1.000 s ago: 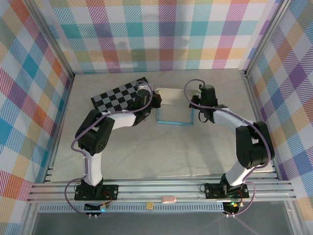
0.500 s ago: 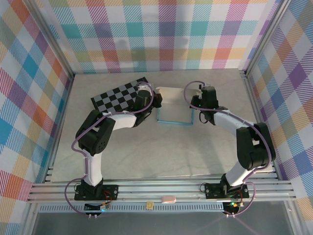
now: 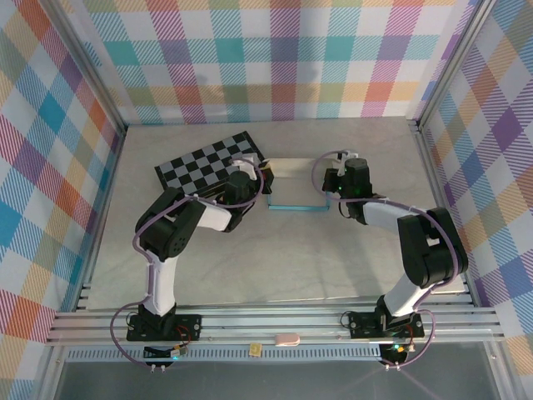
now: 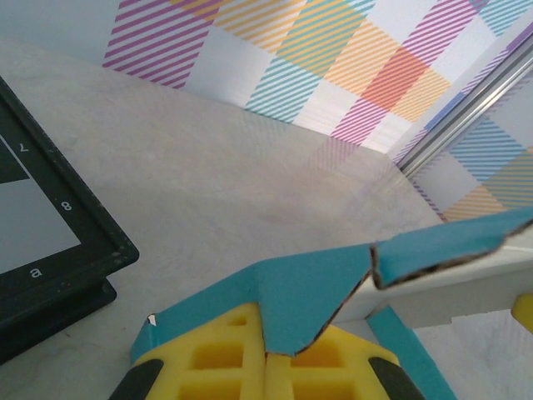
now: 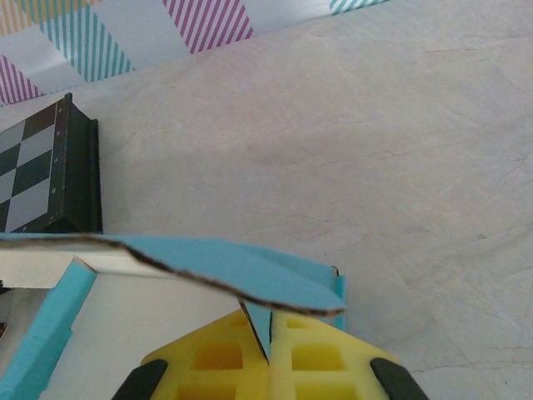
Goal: Fold the paper box
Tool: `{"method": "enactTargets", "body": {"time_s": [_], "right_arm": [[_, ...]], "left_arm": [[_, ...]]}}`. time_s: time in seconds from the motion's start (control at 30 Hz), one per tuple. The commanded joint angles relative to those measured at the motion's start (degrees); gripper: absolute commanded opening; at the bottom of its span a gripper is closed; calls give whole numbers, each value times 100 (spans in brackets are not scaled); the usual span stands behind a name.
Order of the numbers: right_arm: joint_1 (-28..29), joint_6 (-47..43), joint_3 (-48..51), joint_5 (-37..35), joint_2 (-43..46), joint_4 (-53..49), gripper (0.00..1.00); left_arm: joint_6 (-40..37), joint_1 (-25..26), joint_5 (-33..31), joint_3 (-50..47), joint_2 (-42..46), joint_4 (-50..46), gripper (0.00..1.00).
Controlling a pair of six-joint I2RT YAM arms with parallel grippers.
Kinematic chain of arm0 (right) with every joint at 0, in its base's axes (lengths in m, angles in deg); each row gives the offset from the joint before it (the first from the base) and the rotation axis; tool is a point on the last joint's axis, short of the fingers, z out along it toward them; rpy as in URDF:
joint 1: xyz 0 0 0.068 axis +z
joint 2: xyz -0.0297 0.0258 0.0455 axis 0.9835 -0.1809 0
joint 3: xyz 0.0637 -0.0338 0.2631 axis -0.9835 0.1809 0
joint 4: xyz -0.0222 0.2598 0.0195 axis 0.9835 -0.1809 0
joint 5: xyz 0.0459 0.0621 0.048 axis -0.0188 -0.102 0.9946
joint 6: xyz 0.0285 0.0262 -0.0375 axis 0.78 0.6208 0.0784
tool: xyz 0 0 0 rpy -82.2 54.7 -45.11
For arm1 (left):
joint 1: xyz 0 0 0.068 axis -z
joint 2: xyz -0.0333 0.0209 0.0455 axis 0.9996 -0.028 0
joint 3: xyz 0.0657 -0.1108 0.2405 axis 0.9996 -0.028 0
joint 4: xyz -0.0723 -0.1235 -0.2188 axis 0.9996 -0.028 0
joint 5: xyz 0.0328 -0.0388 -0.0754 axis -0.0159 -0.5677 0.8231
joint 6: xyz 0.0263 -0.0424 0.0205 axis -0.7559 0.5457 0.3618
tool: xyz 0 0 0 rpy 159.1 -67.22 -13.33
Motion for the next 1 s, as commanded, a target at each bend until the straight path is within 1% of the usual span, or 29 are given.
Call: {"method": "enactTargets", "body": {"time_s": [0.0,0.13,0.37,0.57,0.63,0.73,0.97], "right_arm": [[142,-61,137,516,-88,344,0],[186,-93,310,459,-143,430,0],[346,-294,572,285,-35,456,0],[370,-434,821,122,12,560,0],[372,-423,917,141,44,671,0],[368,-310,854,92,40,439,0],[397,-69,943,-76,66,371,0]], "left_arm": [[60,203,421,-173,-120,1128,0],[54,257,449,-321,-190,1236,0],[69,346,309,-690,-148,1432,0],[-61,503,161,-932,-208,1566,0],[-75,561,75,-1050,-213,1672,0],[-86,653,-28,-1147,-263,1709,0],[-12,756,-277,-1229,-414,1751,0]]}}
